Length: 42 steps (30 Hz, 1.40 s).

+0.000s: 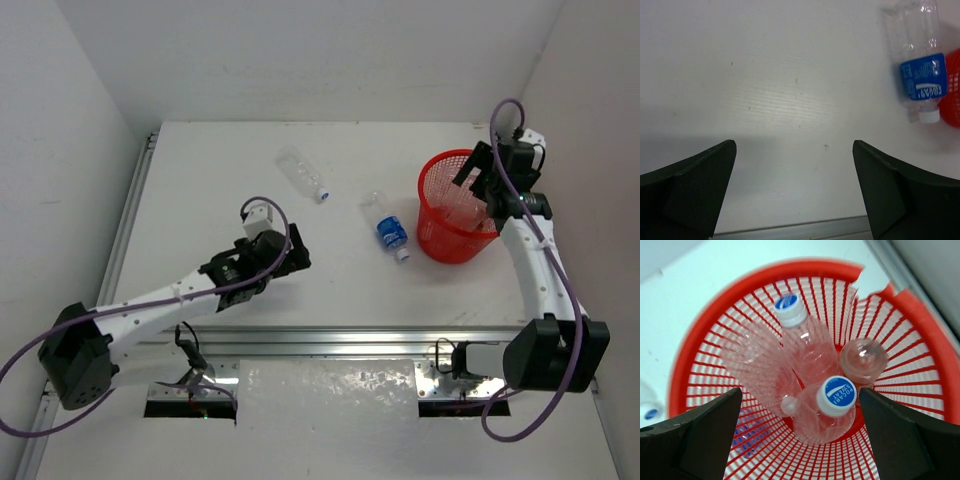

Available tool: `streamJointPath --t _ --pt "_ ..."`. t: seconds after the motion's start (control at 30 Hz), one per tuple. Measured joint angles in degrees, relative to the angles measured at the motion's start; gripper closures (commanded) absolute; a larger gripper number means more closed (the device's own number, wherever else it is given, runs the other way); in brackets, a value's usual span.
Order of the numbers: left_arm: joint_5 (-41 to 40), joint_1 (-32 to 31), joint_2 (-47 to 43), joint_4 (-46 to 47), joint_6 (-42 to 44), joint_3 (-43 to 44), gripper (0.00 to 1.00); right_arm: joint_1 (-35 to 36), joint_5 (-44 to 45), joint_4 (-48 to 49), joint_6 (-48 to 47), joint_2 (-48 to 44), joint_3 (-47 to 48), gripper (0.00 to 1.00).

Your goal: Put the plastic bottles in the bin

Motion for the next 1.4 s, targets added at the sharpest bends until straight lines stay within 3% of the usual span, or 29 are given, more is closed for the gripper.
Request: streamJointPath --t 0.23,0.4,0.57,0.8,0.97,1.1,1.13,1.17,1.2,1.23,1.27,1.33,1.4 --pt "3.61 9.38 15.8 -0.87 0.7 13.92 0.0 0.0 0.35 -5.31 1.73 -8.13 6.14 0.01" --pt "3.43 11.65 30.4 -2.16 0.48 28.81 0.0 -0.02 -16.11 -1.88 6.75 -19.87 0.13 0.01" --pt "0.31 12.5 47.54 -8.44 -0.9 49.0 0.0 0.94 -32.63 0.81 10.38 -26.6 -8.96 0.01" --pt "-5.33 14.58 67.82 -18.73 -1.07 74.9 0.0 2.01 -39.89 -4.02 10.84 -36.11 -19.26 0.01" --pt "-5.64 16.61 74.71 -18.99 1.09 80.46 0.02 2.27 -43.32 -4.13 10.84 -41.94 -20.24 0.01" --pt "-4.66 18.4 77.77 -17.4 3.82 81.18 0.09 2.32 -44.83 -4.28 10.93 -44.89 -23.63 0.01" --pt "-4.35 18.82 78.51 -17.05 4.33 81.61 0.14 2.32 -45.16 -4.48 10.97 -45.46 -24.76 0.01" --pt "-4.07 19.19 79.1 -16.61 4.92 81.74 0.29 2.32 -45.51 -4.7 11.06 -45.88 -25.81 0.01" --pt "-3.91 19.52 79.43 -16.06 5.49 81.77 0.37 2.32 -45.75 -5.03 11.1 -46.05 -26.58 0.01" --pt "-3.82 19.8 79.49 -15.76 6.29 81.74 0.54 2.32 -45.92 -5.4 11.1 -46.07 -27.23 0.01" --pt "-3.02 20.11 79.45 -15.02 7.21 81.48 0.86 2.32 -46.05 -5.68 11.1 -46.01 -27.65 0.01" --pt "-2.45 20.41 78.99 -12.76 8.44 80.08 1.0 2.32 -46.29 -5.86 11.08 -45.97 -28.04 0.01" --pt "-1.29 20.59 76.32 -8.83 10.12 75.1 1.0 2.32 -47.19 -5.31 11.08 -46.01 -28.37 0.01"
